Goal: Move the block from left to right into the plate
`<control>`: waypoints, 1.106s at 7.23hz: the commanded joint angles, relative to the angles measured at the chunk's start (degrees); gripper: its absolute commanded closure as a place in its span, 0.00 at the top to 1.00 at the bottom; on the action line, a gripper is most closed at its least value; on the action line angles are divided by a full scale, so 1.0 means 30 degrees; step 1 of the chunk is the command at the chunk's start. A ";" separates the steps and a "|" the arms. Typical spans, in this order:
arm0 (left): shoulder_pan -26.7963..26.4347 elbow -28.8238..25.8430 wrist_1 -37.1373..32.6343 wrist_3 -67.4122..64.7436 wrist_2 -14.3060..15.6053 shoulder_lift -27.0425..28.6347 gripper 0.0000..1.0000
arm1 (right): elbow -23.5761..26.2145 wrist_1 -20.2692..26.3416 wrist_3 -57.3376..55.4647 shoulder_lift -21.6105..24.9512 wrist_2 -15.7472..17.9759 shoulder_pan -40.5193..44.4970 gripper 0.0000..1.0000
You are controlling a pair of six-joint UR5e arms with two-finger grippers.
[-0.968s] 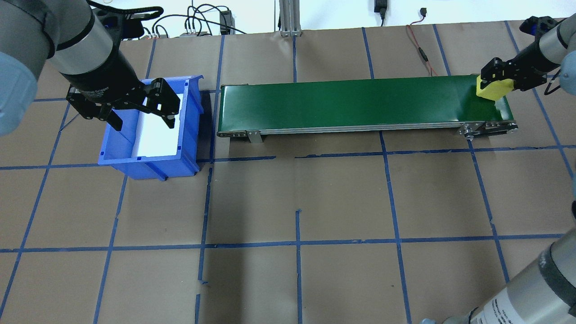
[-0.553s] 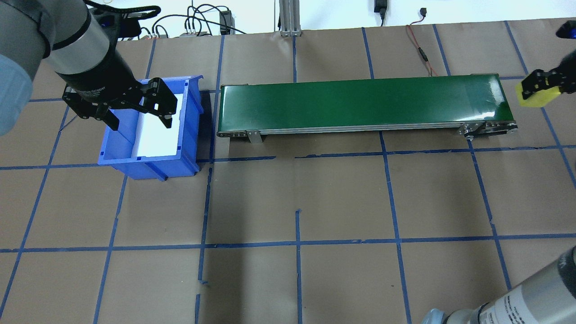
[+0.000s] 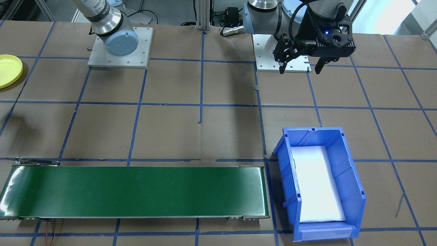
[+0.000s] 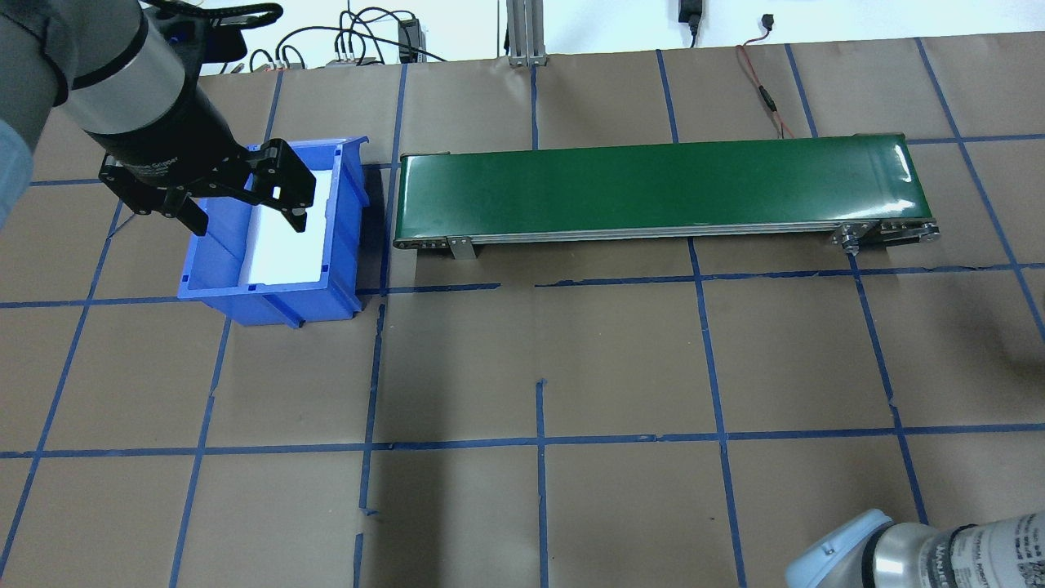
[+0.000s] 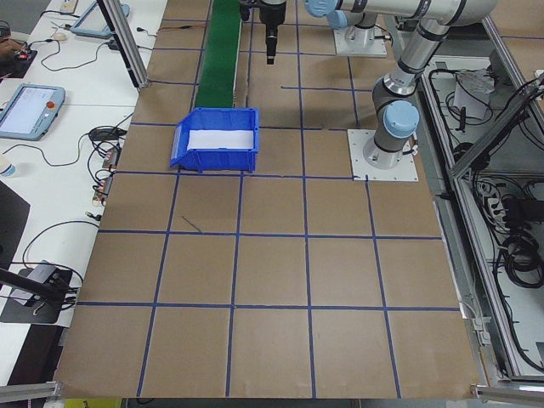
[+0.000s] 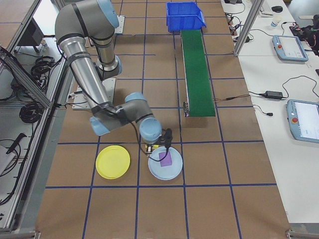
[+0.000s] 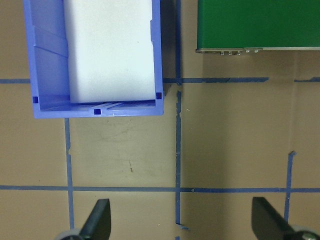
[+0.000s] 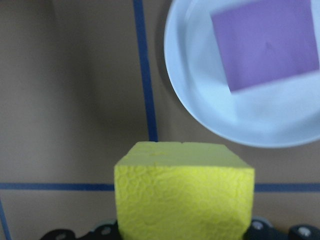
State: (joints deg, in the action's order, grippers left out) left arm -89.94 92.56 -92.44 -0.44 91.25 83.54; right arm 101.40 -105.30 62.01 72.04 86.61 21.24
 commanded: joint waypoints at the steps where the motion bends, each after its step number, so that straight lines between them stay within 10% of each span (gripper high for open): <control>1: 0.0037 -0.0233 -0.1170 0.0057 -0.0095 -0.0511 1.00 | 0.2027 -0.1579 0.2466 0.0126 0.1500 -0.4284 0.30; 3: 0.0038 -0.0151 -0.1149 0.0059 -0.0211 -0.0484 1.00 | 0.2526 -0.2308 0.3147 -0.0342 0.1859 -0.5671 0.31; 5: 0.0038 -0.0326 -0.1120 0.0059 -0.0007 -0.0571 1.00 | 0.2880 -0.3187 0.3177 -0.0372 0.1686 -0.5675 0.77; 8: 0.0097 -0.0092 -0.1061 0.0030 -0.0035 -0.0514 1.00 | 0.2736 -0.2989 0.3089 -0.0110 0.1568 -0.5530 0.99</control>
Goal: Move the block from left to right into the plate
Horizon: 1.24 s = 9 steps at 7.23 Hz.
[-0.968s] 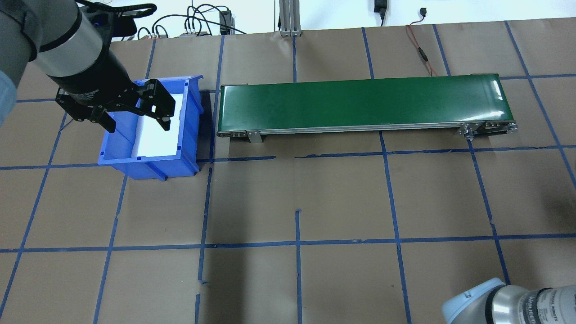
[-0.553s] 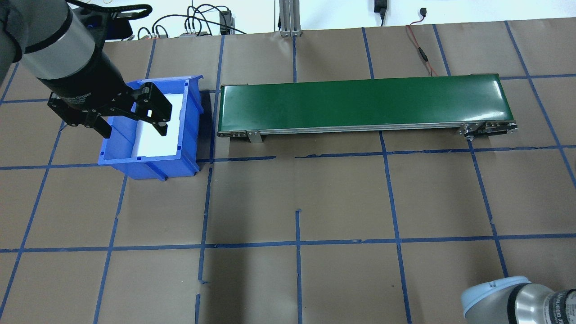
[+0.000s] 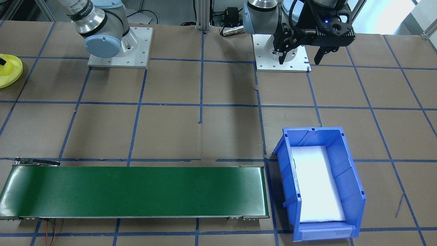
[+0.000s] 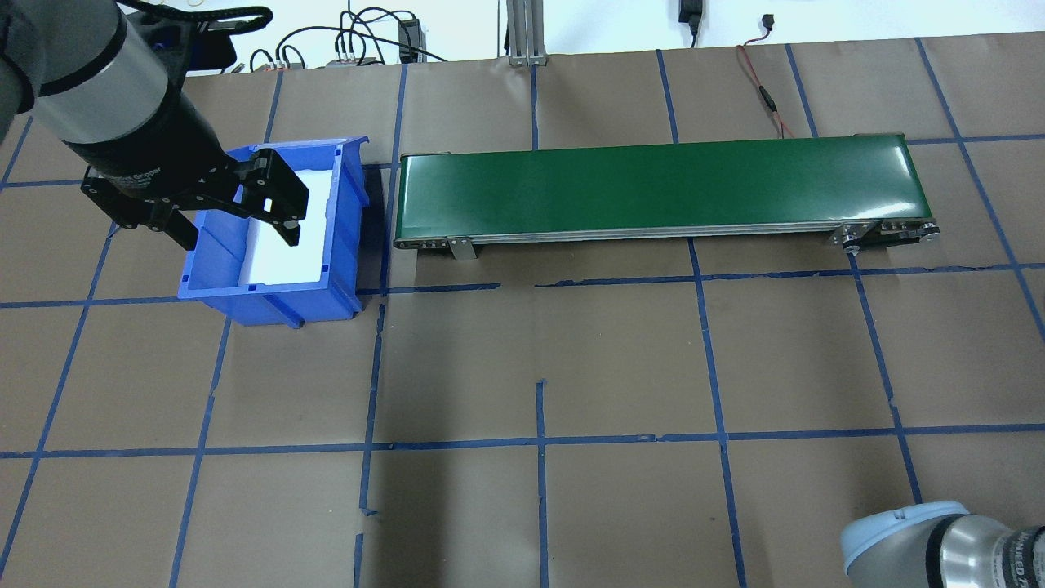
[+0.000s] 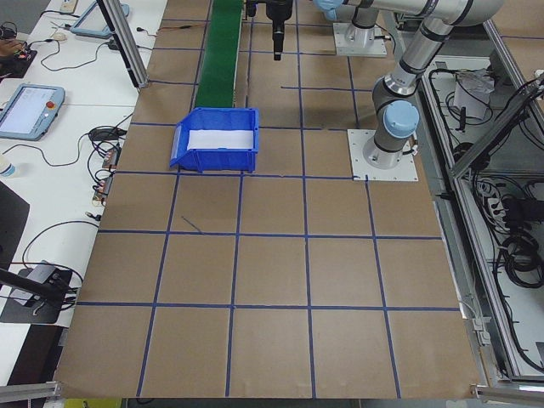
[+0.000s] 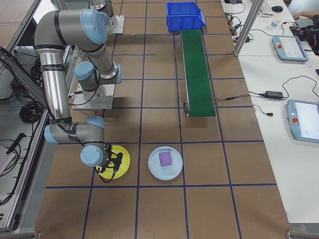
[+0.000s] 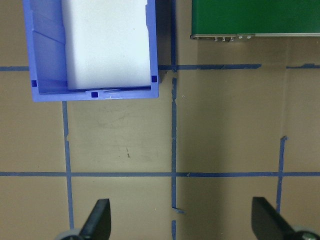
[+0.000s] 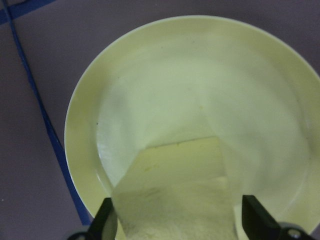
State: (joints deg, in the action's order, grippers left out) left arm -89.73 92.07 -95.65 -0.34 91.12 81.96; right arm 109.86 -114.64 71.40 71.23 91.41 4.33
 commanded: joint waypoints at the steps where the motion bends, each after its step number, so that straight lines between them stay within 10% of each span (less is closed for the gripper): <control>1: -0.0001 0.0188 0.0038 -0.0265 -0.0020 0.0013 1.00 | -0.0436 0.0417 -0.0099 0.0395 -0.0031 0.0949 1.00; 4: 0.0028 0.0277 0.0068 -0.0265 -0.0049 0.0130 1.00 | -0.5083 0.5912 -0.1671 0.2323 0.0143 0.6680 0.99; 9: 0.0057 0.0306 0.0067 -0.0180 -0.0049 0.0189 1.00 | -0.5800 0.8359 -1.3442 0.5814 0.0376 1.6492 0.99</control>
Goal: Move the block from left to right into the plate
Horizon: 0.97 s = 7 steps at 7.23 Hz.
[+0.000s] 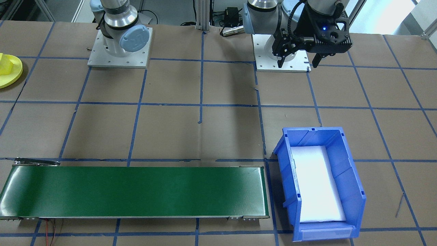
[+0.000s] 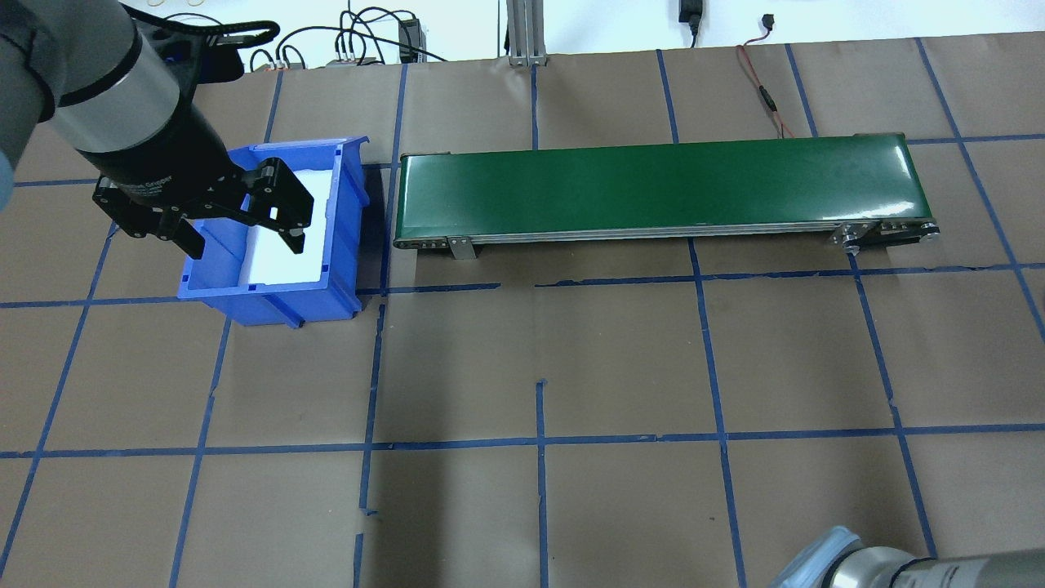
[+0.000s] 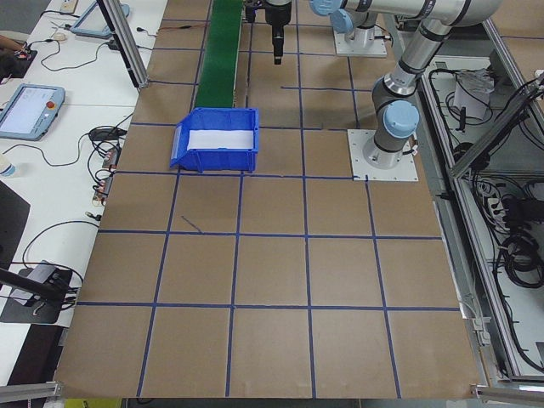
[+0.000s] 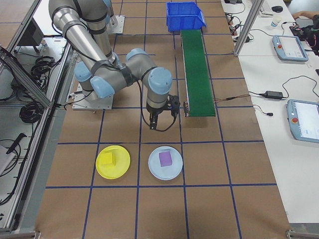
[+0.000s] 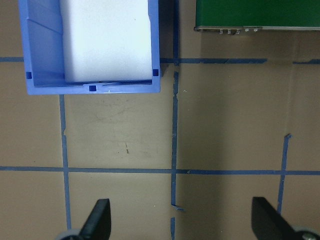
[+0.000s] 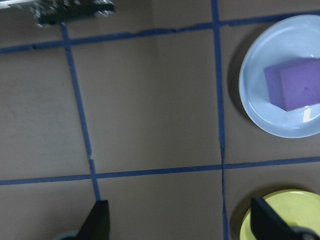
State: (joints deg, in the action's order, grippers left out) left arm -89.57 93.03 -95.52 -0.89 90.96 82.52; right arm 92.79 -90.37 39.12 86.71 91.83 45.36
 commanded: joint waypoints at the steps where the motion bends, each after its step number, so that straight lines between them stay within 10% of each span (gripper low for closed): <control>1: 0.0002 -0.0013 0.0023 -0.0084 -0.0028 0.0004 1.00 | -0.0311 0.1083 -0.4816 0.1788 0.0210 0.4376 0.99; 7: 0.0002 -0.0043 0.0023 0.0003 -0.0058 0.0004 1.00 | -0.0198 -0.0186 -1.7010 0.2591 0.0035 1.4836 1.00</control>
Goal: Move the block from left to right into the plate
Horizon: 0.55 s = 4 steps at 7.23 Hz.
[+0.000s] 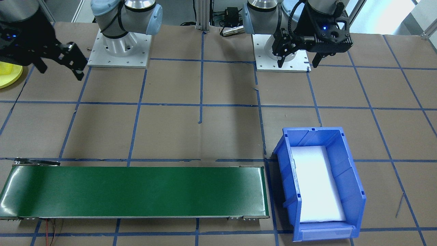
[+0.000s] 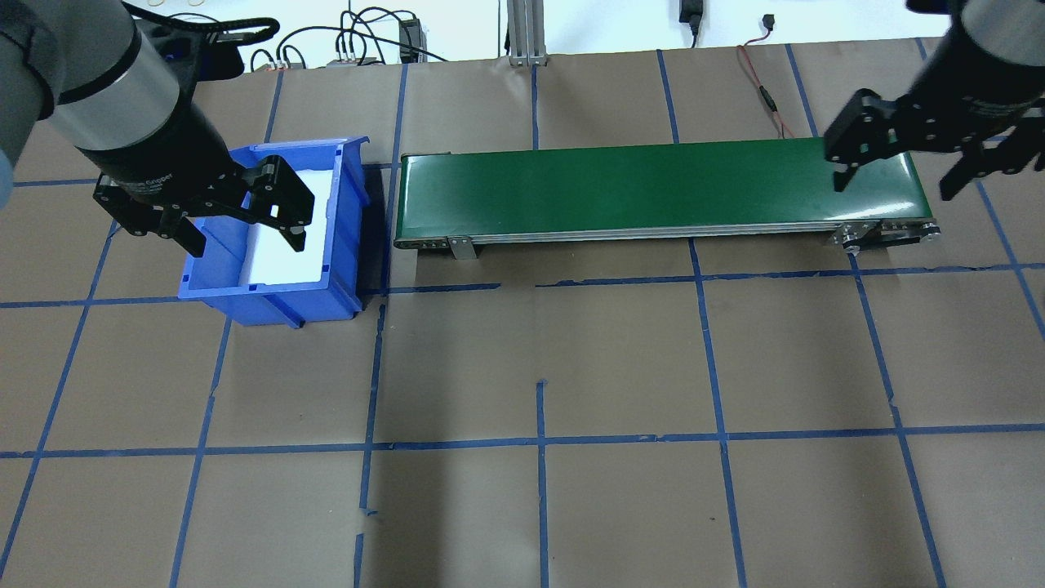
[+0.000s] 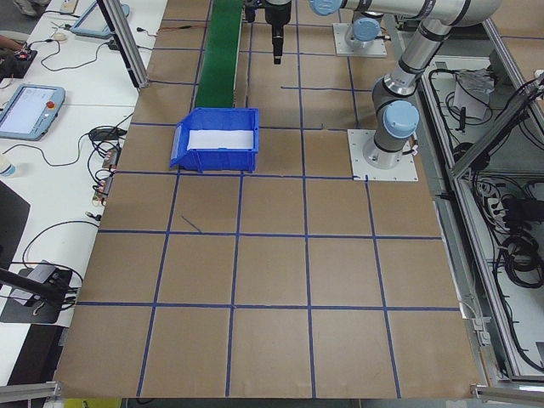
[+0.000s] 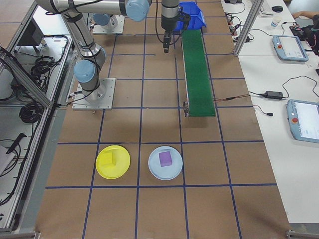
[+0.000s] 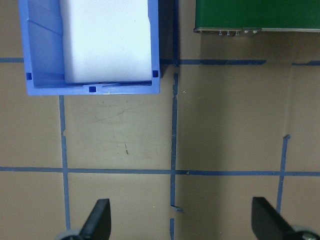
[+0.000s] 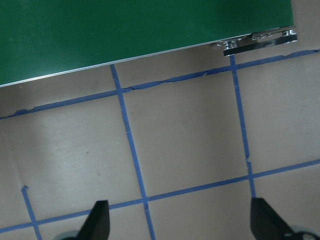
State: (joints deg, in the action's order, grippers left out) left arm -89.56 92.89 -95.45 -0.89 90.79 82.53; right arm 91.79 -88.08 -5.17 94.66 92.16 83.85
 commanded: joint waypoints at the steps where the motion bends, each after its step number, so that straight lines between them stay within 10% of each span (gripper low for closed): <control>1: 0.0001 0.0032 0.0000 0.0004 0.0000 0.0000 1.00 | 0.0543 -0.2672 -0.2059 -0.0119 -0.0132 0.2890 1.00; 4: -0.0028 0.0033 0.0000 0.0004 0.0000 0.0000 1.00 | 0.0811 -0.3456 -0.1853 -0.0410 -0.0743 0.3016 1.00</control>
State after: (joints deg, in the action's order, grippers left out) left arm -89.58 92.98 -95.45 -0.92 90.79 82.53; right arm 94.17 -98.67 -10.98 94.01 91.07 92.53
